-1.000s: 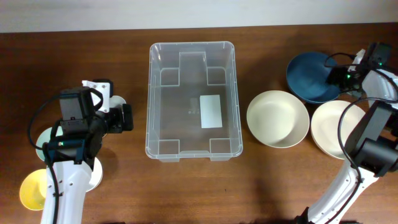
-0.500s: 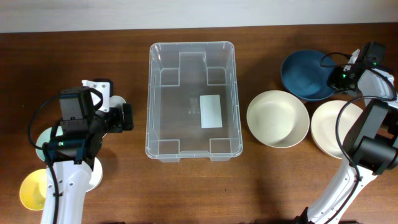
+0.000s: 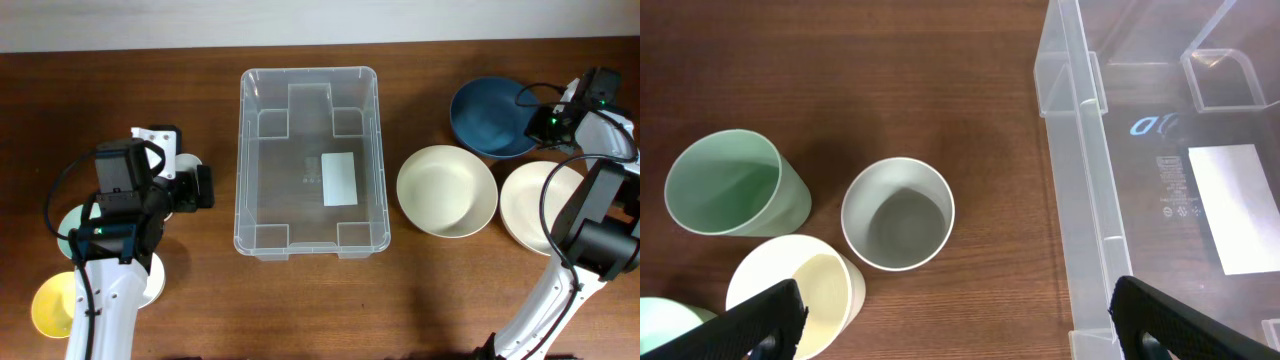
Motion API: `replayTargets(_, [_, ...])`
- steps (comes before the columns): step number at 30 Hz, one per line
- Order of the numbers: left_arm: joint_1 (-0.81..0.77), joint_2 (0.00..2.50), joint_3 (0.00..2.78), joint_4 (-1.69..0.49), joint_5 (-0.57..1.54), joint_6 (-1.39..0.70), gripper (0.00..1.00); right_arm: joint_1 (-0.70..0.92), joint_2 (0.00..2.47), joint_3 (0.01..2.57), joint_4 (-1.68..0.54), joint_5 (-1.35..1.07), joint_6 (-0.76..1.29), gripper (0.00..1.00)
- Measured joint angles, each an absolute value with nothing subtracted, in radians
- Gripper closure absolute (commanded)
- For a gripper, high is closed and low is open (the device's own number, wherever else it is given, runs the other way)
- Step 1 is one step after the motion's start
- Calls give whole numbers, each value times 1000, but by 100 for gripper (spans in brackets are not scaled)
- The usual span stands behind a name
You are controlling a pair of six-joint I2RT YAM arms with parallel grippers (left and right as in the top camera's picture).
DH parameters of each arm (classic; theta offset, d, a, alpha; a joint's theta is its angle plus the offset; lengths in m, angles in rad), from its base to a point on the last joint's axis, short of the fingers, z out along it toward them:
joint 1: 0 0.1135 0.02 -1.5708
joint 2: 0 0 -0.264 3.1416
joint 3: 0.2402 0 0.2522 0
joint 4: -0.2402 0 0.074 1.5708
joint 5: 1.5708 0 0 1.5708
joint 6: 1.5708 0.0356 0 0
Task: Pack container
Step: 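Grasp the dark blue bowl rim with the right gripper and lift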
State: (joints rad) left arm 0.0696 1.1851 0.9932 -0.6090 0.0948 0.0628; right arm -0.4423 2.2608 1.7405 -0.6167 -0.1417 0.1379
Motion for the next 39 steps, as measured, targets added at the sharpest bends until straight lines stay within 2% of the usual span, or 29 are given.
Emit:
replayTargets(9, [70,1185,993,-605,95,62,1,-442,2140,1862,-764,-245,158,96])
replayTargets(17, [70,1185,993,-601,95,62,1,-439,1998,1934,-785,-265,158,95])
replayTargets(18, [70,1185,993,-601,95,62,1,-439,1999,1934,-786,-252,159,87])
replayTargets(20, [70,1185,993,-600,95,62,1,-439,2013,1934,-790,-224,161,62])
replayTargets(22, [70,1185,993,-596,95,62,1,-440,2038,1934,-790,-203,154,56])
replayTargets(33, [70,1185,993,-579,95,62,1,-439,2250,1932,-794,-181,142,54])
replayTargets(39, [70,1185,993,-579,95,62,1,-439,2337,1932,-785,-187,138,60])
